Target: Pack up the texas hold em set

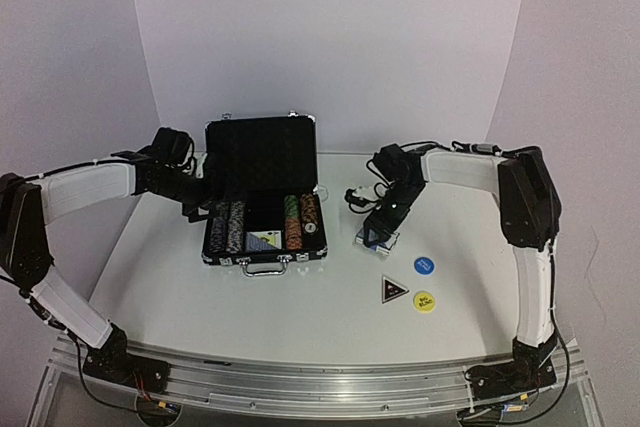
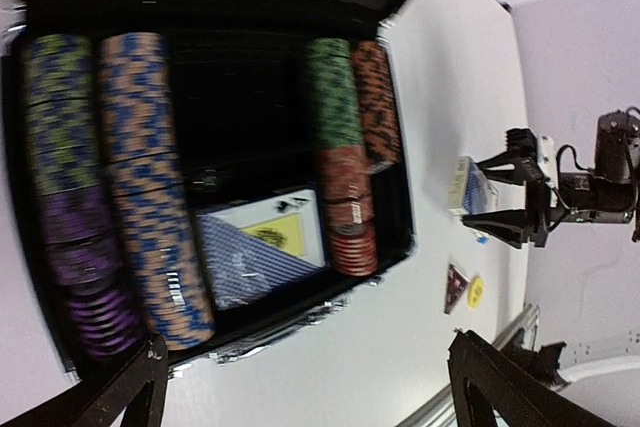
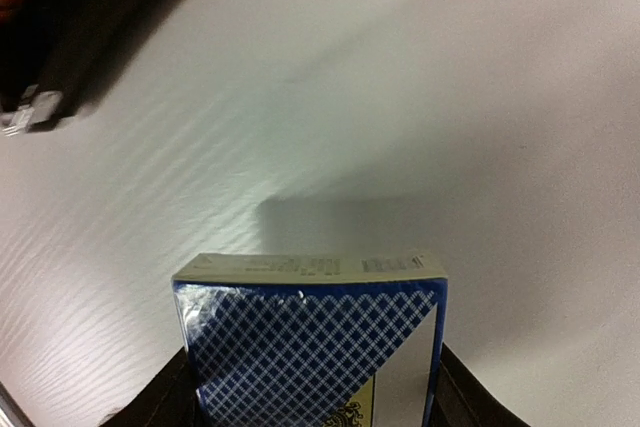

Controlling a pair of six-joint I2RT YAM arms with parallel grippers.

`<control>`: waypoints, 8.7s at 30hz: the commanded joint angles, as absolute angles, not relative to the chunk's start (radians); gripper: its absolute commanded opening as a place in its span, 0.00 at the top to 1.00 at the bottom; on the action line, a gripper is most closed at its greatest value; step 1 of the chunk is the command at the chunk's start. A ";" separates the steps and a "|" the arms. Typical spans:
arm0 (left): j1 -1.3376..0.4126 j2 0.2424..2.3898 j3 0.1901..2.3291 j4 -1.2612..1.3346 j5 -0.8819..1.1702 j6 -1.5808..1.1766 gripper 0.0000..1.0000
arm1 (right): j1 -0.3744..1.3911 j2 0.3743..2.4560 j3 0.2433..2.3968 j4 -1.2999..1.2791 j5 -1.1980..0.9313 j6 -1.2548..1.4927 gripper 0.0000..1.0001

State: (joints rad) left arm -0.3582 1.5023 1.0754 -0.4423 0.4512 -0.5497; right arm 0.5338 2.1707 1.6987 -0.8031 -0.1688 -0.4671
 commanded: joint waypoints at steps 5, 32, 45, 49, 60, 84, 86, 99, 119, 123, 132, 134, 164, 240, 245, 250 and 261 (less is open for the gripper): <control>-0.582 1.612 1.181 -0.235 0.749 -0.610 0.09 | 0.825 1.931 1.686 -0.799 -0.142 -0.463 0.59; -0.664 1.657 1.018 0.115 1.053 -0.782 0.20 | 0.937 1.806 1.609 -0.583 -0.138 -0.416 0.61; -0.667 1.715 1.079 0.078 1.064 -0.743 1.00 | 0.937 1.831 1.647 -0.554 -0.085 -0.403 0.35; -0.613 1.733 1.092 0.036 1.009 -0.710 1.00 | 0.937 1.810 1.643 -0.548 -0.017 -0.358 0.18; -0.326 1.803 1.203 -0.211 0.795 -0.560 1.00 | 0.937 1.670 1.509 -0.513 0.259 -0.104 0.11; -0.288 2.110 1.460 -0.360 0.710 -0.548 1.00 | 0.937 1.551 1.354 -0.512 0.353 0.060 0.11; -0.294 2.128 1.475 -0.362 0.717 -0.550 1.00 | 0.937 1.547 1.350 -0.512 0.358 0.061 0.11; -0.331 2.158 1.575 -0.508 0.570 -0.522 0.78 | 0.937 1.517 1.319 -0.512 0.374 0.064 0.11; -0.354 2.052 1.658 -0.669 0.358 -0.491 0.39 | 0.937 1.513 1.337 -0.512 0.365 0.030 0.11; -0.359 2.037 1.670 -0.693 0.335 -0.489 0.35 | 0.937 1.508 1.347 -0.511 0.351 0.021 0.11; -0.370 2.064 1.668 -0.669 0.400 -0.478 0.36 | 0.937 1.519 1.348 -0.511 0.355 0.019 0.11; -0.377 2.076 1.673 -0.663 0.417 -0.472 0.37 | 0.936 1.519 1.343 -0.511 0.361 0.019 0.11; -0.399 2.067 1.635 -0.720 0.299 -0.473 0.41 | 0.937 1.533 1.321 -0.511 0.367 0.040 0.11; -0.503 2.198 1.985 -0.855 0.037 -0.489 0.59 | 0.937 1.466 1.252 -0.509 0.529 0.241 0.10; -0.503 2.212 1.967 -0.830 0.073 -0.488 0.58 | 0.937 1.429 1.210 -0.509 0.542 0.283 0.10; -0.503 2.272 1.946 -0.819 0.120 -0.487 0.59 | 0.936 1.380 1.143 -0.509 0.560 0.343 0.07; -0.493 2.328 1.752 -0.720 0.164 -0.503 0.59 | 0.935 1.328 1.027 -0.520 0.523 0.447 0.02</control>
